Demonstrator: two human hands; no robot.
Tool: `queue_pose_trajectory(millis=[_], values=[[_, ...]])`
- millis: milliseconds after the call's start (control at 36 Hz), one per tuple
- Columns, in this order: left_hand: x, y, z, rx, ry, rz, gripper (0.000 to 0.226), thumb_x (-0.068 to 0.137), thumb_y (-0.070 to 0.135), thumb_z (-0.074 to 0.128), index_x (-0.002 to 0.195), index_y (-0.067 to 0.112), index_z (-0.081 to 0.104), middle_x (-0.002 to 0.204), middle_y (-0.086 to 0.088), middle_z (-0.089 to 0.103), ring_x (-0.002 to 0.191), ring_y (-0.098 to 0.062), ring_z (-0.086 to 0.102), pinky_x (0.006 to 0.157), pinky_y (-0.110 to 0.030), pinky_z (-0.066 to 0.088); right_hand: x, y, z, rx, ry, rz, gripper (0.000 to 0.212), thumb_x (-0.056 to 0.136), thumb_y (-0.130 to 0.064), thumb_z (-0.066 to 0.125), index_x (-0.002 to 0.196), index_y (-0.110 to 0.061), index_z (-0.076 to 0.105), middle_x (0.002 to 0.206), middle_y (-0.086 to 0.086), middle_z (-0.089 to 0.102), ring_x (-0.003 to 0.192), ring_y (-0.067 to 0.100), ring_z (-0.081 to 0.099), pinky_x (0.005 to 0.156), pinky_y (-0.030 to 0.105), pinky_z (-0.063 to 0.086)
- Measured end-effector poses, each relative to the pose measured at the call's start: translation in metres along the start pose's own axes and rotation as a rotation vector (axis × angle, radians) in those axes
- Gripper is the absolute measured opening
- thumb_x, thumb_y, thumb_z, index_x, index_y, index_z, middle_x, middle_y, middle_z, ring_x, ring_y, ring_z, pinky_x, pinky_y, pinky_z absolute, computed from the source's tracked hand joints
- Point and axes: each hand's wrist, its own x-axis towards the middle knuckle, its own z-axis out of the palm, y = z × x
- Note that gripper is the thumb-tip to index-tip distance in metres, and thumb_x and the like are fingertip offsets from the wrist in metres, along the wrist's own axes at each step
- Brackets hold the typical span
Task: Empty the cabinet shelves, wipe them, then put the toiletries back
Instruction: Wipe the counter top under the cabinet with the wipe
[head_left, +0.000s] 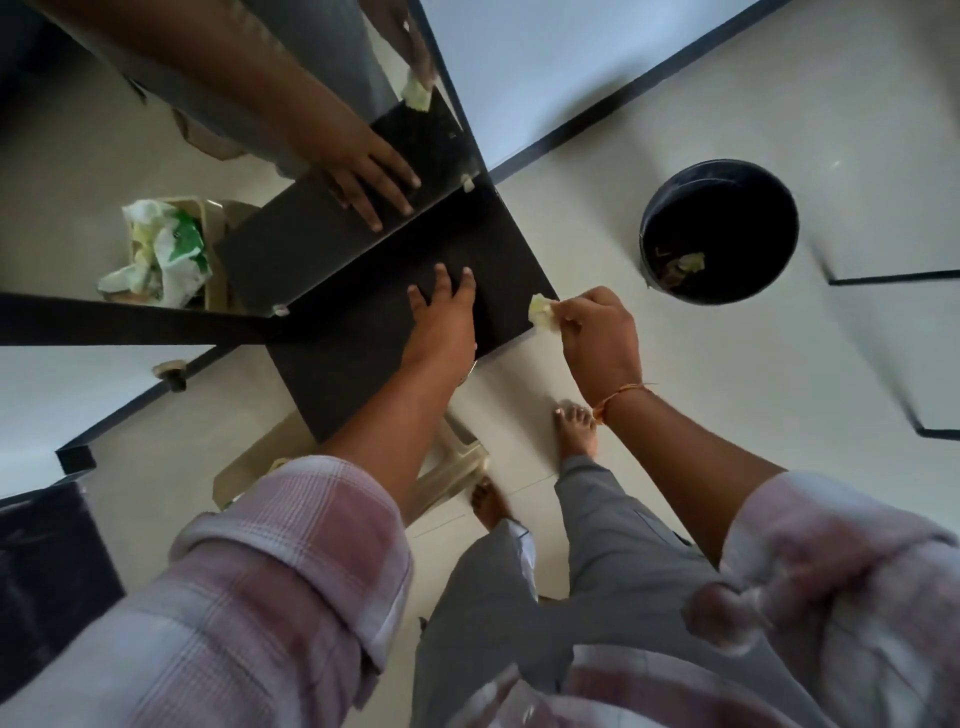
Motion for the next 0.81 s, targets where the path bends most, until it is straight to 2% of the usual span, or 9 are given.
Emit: queue_pose_trajectory(millis=[56, 167, 306, 417, 528, 611, 722, 806], values=[[-0.006, 0.013, 0.001, 0.038, 0.034, 0.061, 0.089, 0.089, 0.020, 0.069, 0.155, 0.020, 0.009, 0.163, -0.006, -0.004, 0.148, -0.038, 0.000, 0.113, -0.052, 0.033, 0.001, 0.000, -0.008, 0.016, -0.021, 0.032, 0.018, 0.088, -0.012, 0.060, 0.094, -0.016, 0.077, 0.093, 0.007, 0.064, 0.081, 0.022, 0.059, 0.069, 0.024, 0.039], [-0.022, 0.055, 0.009, 0.087, 0.166, 0.343, 0.071, 0.090, 0.032, 0.066, 0.148, 0.013, 0.030, 0.161, -0.009, 0.013, 0.149, -0.027, 0.011, 0.118, -0.041, 0.027, -0.004, 0.009, -0.029, 0.189, -0.001, 0.192, 0.014, 0.083, -0.014, 0.062, 0.089, -0.017, 0.075, 0.089, 0.000, 0.070, 0.082, 0.016, 0.063, 0.077, 0.026, 0.049], [-0.032, 0.117, 0.016, 0.061, 0.114, 0.538, 0.069, 0.090, 0.029, 0.067, 0.147, 0.013, 0.032, 0.161, -0.008, 0.017, 0.149, -0.025, 0.014, 0.119, -0.038, 0.021, -0.006, 0.057, -0.065, 0.285, 0.132, 0.423, 0.007, 0.081, -0.022, 0.064, 0.086, -0.019, 0.069, 0.084, -0.005, 0.068, 0.084, 0.015, 0.063, 0.073, 0.026, 0.047], [-0.029, 0.160, 0.012, 0.031, 0.077, 0.580, 0.074, 0.091, 0.028, 0.065, 0.150, 0.011, 0.025, 0.162, -0.007, 0.013, 0.150, -0.025, 0.009, 0.121, -0.040, 0.018, 0.014, 0.094, -0.102, 0.255, 0.233, 0.527, 0.013, 0.081, -0.018, 0.061, 0.091, -0.021, 0.070, 0.092, 0.000, 0.071, 0.091, 0.020, 0.064, 0.074, 0.023, 0.041], [-0.017, 0.189, 0.007, 0.017, 0.072, 0.604, 0.075, 0.091, 0.028, 0.066, 0.150, 0.010, 0.024, 0.161, -0.006, 0.015, 0.149, -0.026, 0.010, 0.121, -0.041, 0.019, 0.049, 0.119, -0.132, 0.213, 0.295, 0.526, 0.017, 0.084, -0.018, 0.059, 0.097, -0.017, 0.070, 0.100, 0.003, 0.072, 0.097, 0.023, 0.063, 0.076, 0.022, 0.040], [-0.011, 0.200, 0.002, -0.002, 0.094, 0.603, 0.073, 0.090, 0.030, 0.067, 0.148, 0.010, 0.028, 0.160, -0.006, 0.018, 0.149, -0.026, 0.013, 0.120, -0.042, 0.022, 0.073, 0.130, -0.147, 0.202, 0.277, 0.497, 0.022, 0.088, -0.023, 0.060, 0.106, -0.013, 0.068, 0.101, 0.004, 0.070, 0.094, 0.020, 0.062, 0.079, 0.026, 0.043], [-0.008, 0.206, -0.002, -0.002, 0.109, 0.585, 0.068, 0.090, 0.031, 0.066, 0.145, 0.011, 0.032, 0.160, -0.005, 0.020, 0.148, -0.024, 0.014, 0.117, -0.040, 0.025, 0.091, 0.149, -0.156, 0.275, 0.255, 0.541, 0.031, 0.087, -0.026, 0.062, 0.116, -0.020, 0.067, 0.116, 0.002, 0.068, 0.109, 0.019, 0.061, 0.085, 0.017, 0.039], [-0.010, 0.203, -0.003, 0.002, 0.100, 0.579, 0.068, 0.090, 0.033, 0.066, 0.145, 0.011, 0.032, 0.159, -0.005, 0.023, 0.148, -0.024, 0.015, 0.116, -0.040, 0.027, 0.090, 0.155, -0.160, 0.327, 0.253, 0.575, 0.031, 0.086, -0.026, 0.062, 0.116, -0.022, 0.067, 0.118, -0.001, 0.068, 0.111, 0.016, 0.061, 0.092, 0.020, 0.042]])
